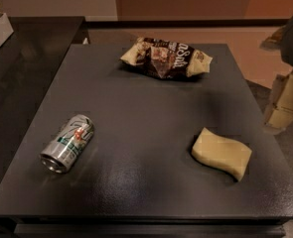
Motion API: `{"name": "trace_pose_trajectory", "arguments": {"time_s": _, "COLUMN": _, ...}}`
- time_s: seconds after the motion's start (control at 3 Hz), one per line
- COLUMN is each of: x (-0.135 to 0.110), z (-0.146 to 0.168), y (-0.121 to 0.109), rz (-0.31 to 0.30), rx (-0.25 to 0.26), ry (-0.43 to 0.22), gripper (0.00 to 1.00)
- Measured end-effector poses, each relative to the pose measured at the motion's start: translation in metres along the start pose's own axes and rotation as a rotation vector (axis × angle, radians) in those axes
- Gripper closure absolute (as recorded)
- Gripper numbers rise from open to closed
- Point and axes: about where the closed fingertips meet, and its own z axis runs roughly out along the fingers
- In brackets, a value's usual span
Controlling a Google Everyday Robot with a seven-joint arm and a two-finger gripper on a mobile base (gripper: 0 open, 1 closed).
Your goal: Pick 7up can
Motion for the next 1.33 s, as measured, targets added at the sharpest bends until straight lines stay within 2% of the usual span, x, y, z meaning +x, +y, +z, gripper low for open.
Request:
{"name": "trace_pose_trajectory", "arguments": {"time_s": 0.33, "x": -0.047, "z": 0.008, "y": 0.014, "rz": -0.189, "rx": -0.019, "ry": -0.033, "gripper": 0.0}}
{"name": "trace_pose_trajectory", "arguments": {"time_s": 1.0, "x": -0.148, "z": 0.034, "y": 0.062, "rz": -0.581, "rx": -0.074, "ry": -0.091, "gripper": 0.0}}
{"name": "trace_pose_trajectory", "arguments": {"time_s": 1.33, "x": -0.195, "z": 0.051, "y": 0.087, "rz": -0.745, "rx": -0.108, "ry": -0.12, "gripper": 0.0}}
